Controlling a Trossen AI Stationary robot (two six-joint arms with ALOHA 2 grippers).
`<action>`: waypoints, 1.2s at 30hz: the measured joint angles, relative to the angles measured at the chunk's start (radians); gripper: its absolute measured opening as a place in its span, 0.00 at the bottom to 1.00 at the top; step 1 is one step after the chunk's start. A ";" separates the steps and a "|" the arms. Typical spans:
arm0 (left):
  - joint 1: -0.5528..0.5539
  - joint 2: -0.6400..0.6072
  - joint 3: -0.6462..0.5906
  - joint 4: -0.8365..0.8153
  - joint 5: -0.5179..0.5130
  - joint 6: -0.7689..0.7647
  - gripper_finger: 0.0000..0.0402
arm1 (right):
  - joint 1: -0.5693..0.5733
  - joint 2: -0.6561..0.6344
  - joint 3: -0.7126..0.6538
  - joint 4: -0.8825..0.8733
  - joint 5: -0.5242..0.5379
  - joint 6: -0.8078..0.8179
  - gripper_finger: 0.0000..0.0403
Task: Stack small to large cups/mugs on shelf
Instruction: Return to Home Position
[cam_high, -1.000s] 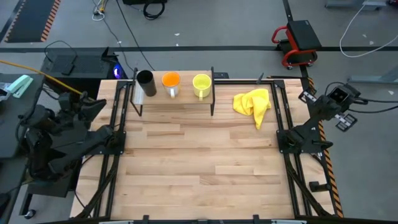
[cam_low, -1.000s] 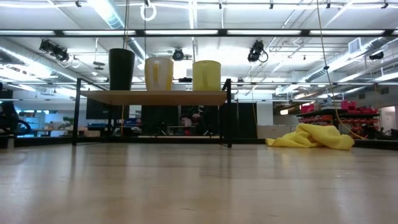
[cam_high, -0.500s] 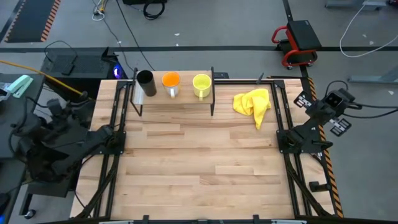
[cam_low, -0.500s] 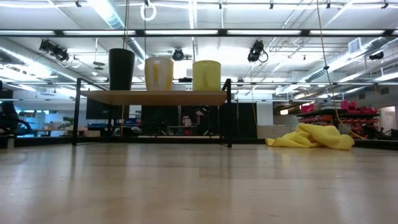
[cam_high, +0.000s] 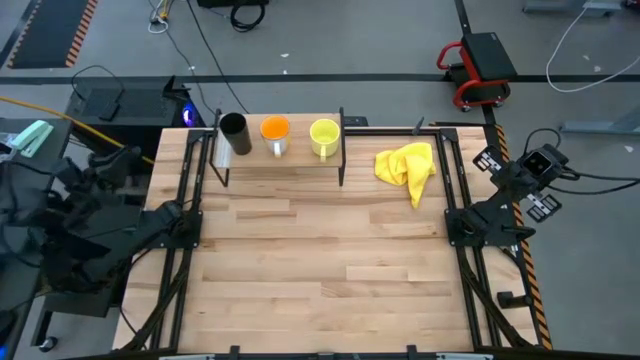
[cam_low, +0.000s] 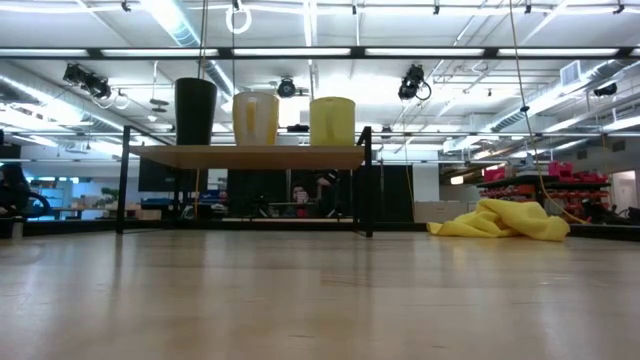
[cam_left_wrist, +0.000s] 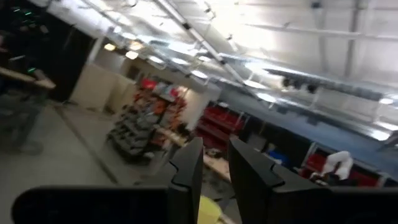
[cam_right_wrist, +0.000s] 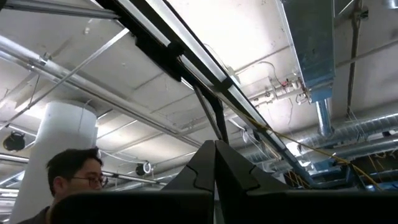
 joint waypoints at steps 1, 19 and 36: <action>0.000 0.000 -0.028 0.044 0.013 0.000 0.20 | 0.000 0.000 0.000 0.000 0.000 0.002 0.03; 0.000 -0.001 -0.514 0.785 0.274 -0.106 0.21 | 0.000 0.000 0.000 -0.003 0.000 0.008 0.03; 0.000 -0.001 -0.660 0.898 0.318 -0.193 0.22 | 0.000 -0.093 0.029 -0.053 0.037 -0.157 0.03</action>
